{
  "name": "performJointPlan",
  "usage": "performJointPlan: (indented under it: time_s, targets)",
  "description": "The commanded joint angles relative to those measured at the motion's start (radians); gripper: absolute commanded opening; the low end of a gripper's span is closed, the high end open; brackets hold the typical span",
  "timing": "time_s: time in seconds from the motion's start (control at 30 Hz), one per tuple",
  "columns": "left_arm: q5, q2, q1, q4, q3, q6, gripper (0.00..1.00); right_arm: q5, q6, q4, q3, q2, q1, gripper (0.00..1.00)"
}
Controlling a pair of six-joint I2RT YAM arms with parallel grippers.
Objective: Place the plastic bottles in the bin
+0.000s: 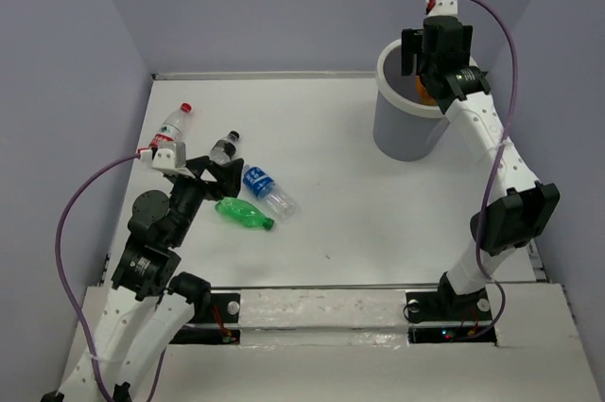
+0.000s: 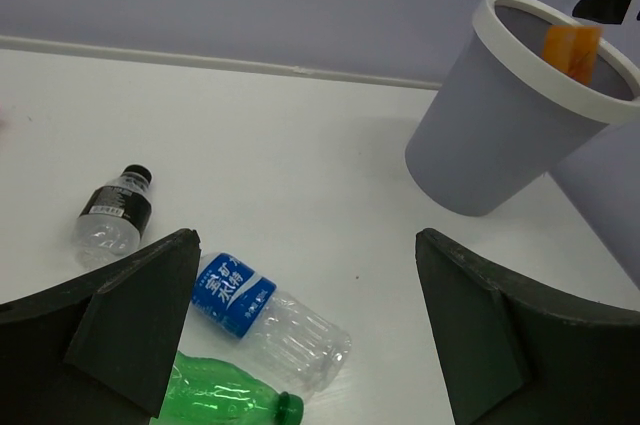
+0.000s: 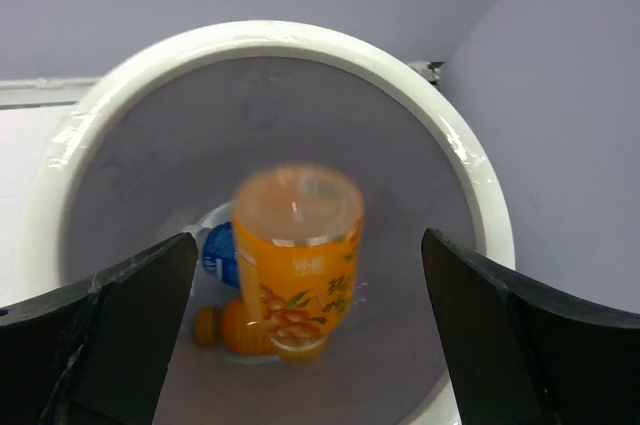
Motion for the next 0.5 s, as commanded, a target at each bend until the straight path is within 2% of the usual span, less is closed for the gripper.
performJointPlan:
  time_s: [0.0,0.07,0.13,0.2,0.23,0.33,0.47]
  targets:
    - [0.031,-0.003,0.006,0.035,0.000,0.026,0.99,-0.076,0.030,-0.082,0.154,-0.035,0.009,1.00]
    - [0.023,-0.005,0.005,0.033,0.001,0.026,0.99,-0.157,0.052,-0.072,0.096,-0.087,0.071,1.00]
    - [0.005,-0.012,0.006,0.030,0.001,0.024,0.99,-0.171,0.052,-0.035,0.038,-0.120,0.153,1.00]
    - [-0.013,-0.017,0.006,0.029,0.003,0.022,0.99,-0.273,0.055,0.019,-0.061,-0.155,0.298,1.00]
    - [-0.045,-0.015,0.006,0.018,0.007,0.022,0.99,-0.377,0.101,0.043,-0.103,-0.161,0.340,1.00]
    - [-0.157,-0.018,0.006,-0.016,0.018,0.018,0.99,-0.514,0.156,0.119,-0.267,-0.129,0.476,1.00]
    - [-0.279,-0.049,0.010,-0.039,0.027,-0.001,0.99,-0.544,0.152,0.148,-0.275,-0.008,0.595,0.99]
